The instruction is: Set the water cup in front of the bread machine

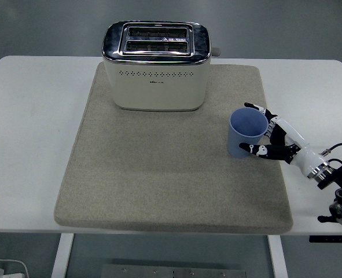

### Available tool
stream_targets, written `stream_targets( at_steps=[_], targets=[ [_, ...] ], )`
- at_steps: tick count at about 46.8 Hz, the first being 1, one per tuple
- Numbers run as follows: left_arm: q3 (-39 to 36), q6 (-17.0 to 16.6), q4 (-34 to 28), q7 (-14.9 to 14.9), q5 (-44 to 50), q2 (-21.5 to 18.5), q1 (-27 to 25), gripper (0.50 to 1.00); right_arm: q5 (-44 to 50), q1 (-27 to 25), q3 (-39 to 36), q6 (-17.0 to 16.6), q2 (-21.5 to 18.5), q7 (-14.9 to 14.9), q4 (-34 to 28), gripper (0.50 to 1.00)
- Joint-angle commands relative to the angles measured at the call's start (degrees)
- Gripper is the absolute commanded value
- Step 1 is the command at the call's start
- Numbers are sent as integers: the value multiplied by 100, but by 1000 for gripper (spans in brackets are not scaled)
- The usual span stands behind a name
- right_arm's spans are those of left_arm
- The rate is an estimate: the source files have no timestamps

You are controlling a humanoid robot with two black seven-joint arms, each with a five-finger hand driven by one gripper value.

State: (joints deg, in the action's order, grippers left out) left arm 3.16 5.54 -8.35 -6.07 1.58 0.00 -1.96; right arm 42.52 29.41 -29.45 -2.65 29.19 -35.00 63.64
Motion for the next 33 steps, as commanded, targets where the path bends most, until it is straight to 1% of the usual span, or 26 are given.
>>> stream_targets(
  at_steps=[1, 7, 22, 28, 30, 31, 32, 33],
  targets=[
    [0, 0, 0, 0, 0, 0, 3, 1000, 2, -5, 1, 1, -27, 0, 0, 946],
    [0, 0, 0, 0, 0, 0, -6, 1000, 2, -5, 10, 62, -45, 0, 0, 944],
    [0, 0, 0, 0, 0, 0, 2, 1000, 2, 3, 10, 98, -54, 0, 0, 936],
    [0, 0, 0, 0, 0, 0, -6, 1000, 2, 12, 10, 133, -62, 0, 0, 926],
    [0, 0, 0, 0, 0, 0, 3, 1000, 2, 12, 10, 142, -71, 0, 0, 901],
    [0, 0, 0, 0, 0, 0, 3, 1000, 2, 12, 10, 159, -80, 0, 0, 881],
    [0, 0, 0, 0, 0, 0, -6, 1000, 2, 12, 18, 203, -89, 0, 0, 862],
    [0, 0, 0, 0, 0, 0, 2, 1000, 2, 12, 18, 255, -106, 0, 0, 854]
  ],
)
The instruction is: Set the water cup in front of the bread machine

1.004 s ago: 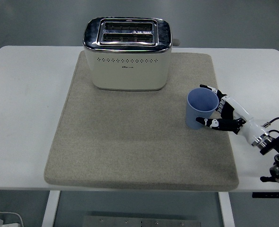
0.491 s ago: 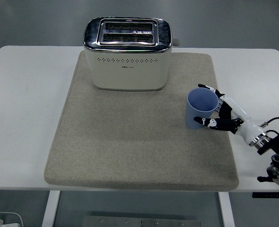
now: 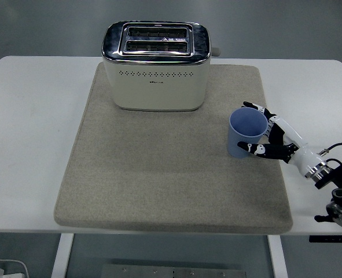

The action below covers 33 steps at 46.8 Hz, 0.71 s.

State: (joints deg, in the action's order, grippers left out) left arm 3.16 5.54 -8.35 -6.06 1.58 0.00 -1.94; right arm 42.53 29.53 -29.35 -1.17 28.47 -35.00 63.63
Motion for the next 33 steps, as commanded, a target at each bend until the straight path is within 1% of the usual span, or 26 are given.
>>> stream_targets(
  at_steps=[1, 4, 7, 9, 14, 17, 19, 21, 33],
  targets=[
    [0, 0, 0, 0, 0, 0, 1, 1000, 10, 9, 8, 160, -35, 0, 0, 850],
    [0, 0, 0, 0, 0, 0, -8, 1000, 10, 9, 26, 257, -52, 0, 0, 830],
    [0, 0, 0, 0, 0, 0, 1, 1000, 10, 9, 26, 266, -61, 0, 0, 809],
    [0, 0, 0, 0, 0, 0, 1, 1000, 10, 9, 35, 275, -70, 0, 0, 787],
    [0, 0, 0, 0, 0, 0, 1, 1000, 19, 18, 35, 284, -79, 0, 0, 693],
    [0, 0, 0, 0, 0, 0, 1, 1000, 28, 27, 44, 310, -79, 0, 0, 648],
    [0, 0, 0, 0, 0, 0, -8, 1000, 80, 27, 52, 328, -79, 0, 0, 631],
    [0, 0, 0, 0, 0, 0, 1, 1000, 133, 36, 61, 363, -70, 0, 0, 619],
    [0, 0, 0, 0, 0, 0, 1, 1000, 133, 36, 79, 486, -70, 0, 0, 625]
  ],
)
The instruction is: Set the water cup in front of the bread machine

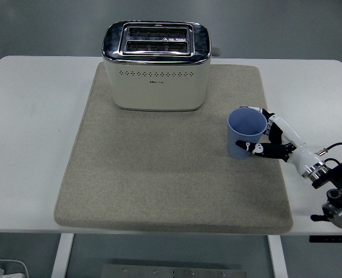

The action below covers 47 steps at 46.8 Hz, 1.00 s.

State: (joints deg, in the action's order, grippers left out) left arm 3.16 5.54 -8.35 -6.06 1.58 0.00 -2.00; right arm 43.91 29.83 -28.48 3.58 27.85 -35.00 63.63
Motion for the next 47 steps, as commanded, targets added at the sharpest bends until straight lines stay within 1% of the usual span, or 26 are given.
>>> stream_targets(
  at_steps=[1, 6, 16, 20, 23, 26, 33, 35, 38, 41, 47],
  targets=[
    [0, 0, 0, 0, 0, 0, 6, 1000, -6, 14, 0, 11, -8, 0, 0, 625],
    [0, 0, 0, 0, 0, 0, 6, 1000, -23, 49, 0, 2, -8, 0, 0, 617],
    [0, 0, 0, 0, 0, 0, 6, 1000, -85, 66, 9, 28, -8, 0, 0, 580],
    [0, 0, 0, 0, 0, 0, -3, 1000, -129, 93, 18, 186, -16, 0, 0, 568],
    [0, 0, 0, 0, 0, 0, 6, 1000, -173, 102, 27, 301, -16, 0, 0, 539],
    [0, 0, 0, 0, 0, 0, 6, 1000, -182, 102, 27, 345, -16, 0, 0, 500],
    [0, 0, 0, 0, 0, 0, 6, 1000, -208, 102, 44, 467, -25, 0, -9, 500],
    [0, 0, 0, 0, 0, 0, 6, 1000, -252, 110, 18, 590, -43, 0, -35, 500],
    [0, 0, 0, 0, 0, 0, 6, 1000, -340, 102, 44, 871, -113, 0, -35, 500],
    [0, 0, 0, 0, 0, 0, -3, 1000, -349, 102, 44, 1004, -183, 0, 9, 500],
    [0, 0, 0, 0, 0, 0, -3, 1000, -322, 110, 27, 1057, -192, 0, 27, 500]
  ],
)
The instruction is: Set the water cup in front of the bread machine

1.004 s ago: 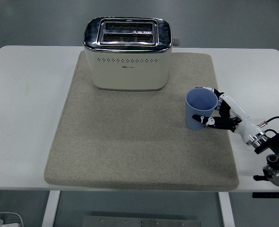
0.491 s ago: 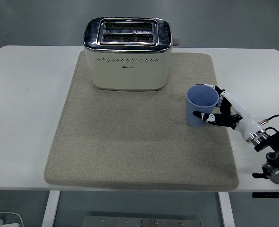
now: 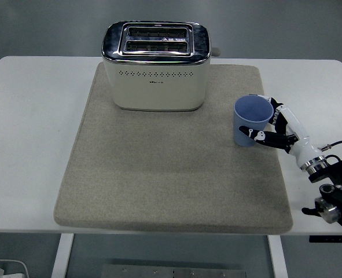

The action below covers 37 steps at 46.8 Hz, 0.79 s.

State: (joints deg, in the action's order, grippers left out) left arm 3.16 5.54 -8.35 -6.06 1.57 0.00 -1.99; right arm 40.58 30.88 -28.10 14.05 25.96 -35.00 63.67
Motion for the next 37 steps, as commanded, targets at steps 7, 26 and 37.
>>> stream_targets(
  at_steps=[7, 26, 37],
  targets=[
    [0, 0, 0, 0, 1, 0, 6, 1000, 11, 5, -20, 1, 14, 0, 137, 500],
    [0, 0, 0, 0, 1, 0, 6, 1000, -42, 5, -29, 1, -56, 0, 453, 500],
    [0, 0, 0, 0, 1, 0, -3, 1000, -42, 313, 278, 54, -337, 0, 436, 500]
  ],
)
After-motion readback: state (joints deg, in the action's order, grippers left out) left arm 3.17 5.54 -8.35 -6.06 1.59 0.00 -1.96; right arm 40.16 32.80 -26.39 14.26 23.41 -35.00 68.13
